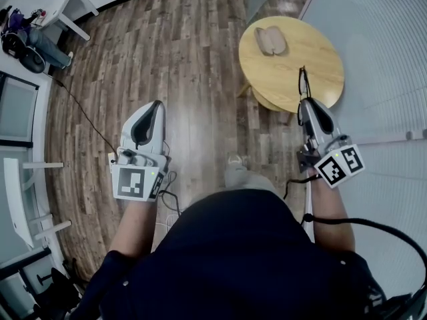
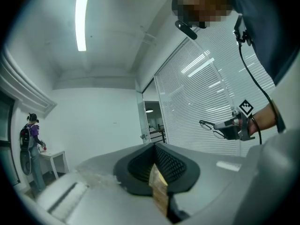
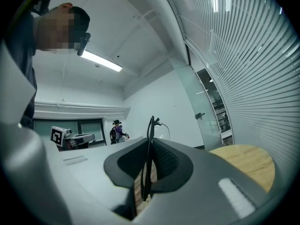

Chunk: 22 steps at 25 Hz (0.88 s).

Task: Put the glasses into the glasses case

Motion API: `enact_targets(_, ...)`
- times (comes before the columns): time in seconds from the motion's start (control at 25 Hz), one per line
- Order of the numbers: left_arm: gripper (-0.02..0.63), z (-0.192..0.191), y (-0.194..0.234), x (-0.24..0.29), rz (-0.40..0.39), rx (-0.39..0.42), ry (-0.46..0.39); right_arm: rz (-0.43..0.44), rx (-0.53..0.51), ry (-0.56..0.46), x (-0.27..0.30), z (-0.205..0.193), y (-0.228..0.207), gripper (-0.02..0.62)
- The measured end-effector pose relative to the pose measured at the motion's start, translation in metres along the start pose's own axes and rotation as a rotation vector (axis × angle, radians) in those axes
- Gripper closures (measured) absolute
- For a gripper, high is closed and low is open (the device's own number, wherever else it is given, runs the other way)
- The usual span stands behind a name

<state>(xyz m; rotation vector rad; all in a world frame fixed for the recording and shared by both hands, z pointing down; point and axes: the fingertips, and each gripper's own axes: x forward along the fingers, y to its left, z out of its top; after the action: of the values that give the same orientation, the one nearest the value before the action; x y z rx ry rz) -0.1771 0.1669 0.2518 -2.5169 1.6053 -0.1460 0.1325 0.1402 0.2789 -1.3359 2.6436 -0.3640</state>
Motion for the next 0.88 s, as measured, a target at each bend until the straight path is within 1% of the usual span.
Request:
enact_targets(0.2,0.606,0.005,0.013,0.047,0.021,0.014,-0.002,0.028,0.011,0.008,0.039,0.006,-0.034,0.561)
enact_targets(0.48,0.605,0.008,0.031,0.094,0.069,0.013,-0.008,0.089,0.002,0.034,0.093,0.014,-0.069,0.561)
enact_targets(0.56,0.606,0.001,0.035,0.101,0.075,0.008,0.004,0.093,0.009,0.039,0.107,0.012,-0.078,0.561)
enact_targets(0.68,0.606,-0.013,0.045,0.103,0.083,0.011,0.033,0.101,0.017,0.044,0.124,0.007,-0.080,0.561)
enact_targets(0.8,0.606,-0.026,0.067,0.108,0.112,-0.001,0.057,0.105,0.015,0.067,0.136,0.000,-0.082,0.561)
enact_targets(0.88,0.606,-0.031,0.080,0.116,0.116,-0.005,0.056,0.098,0.007,0.079,0.146,-0.002,-0.085,0.561)
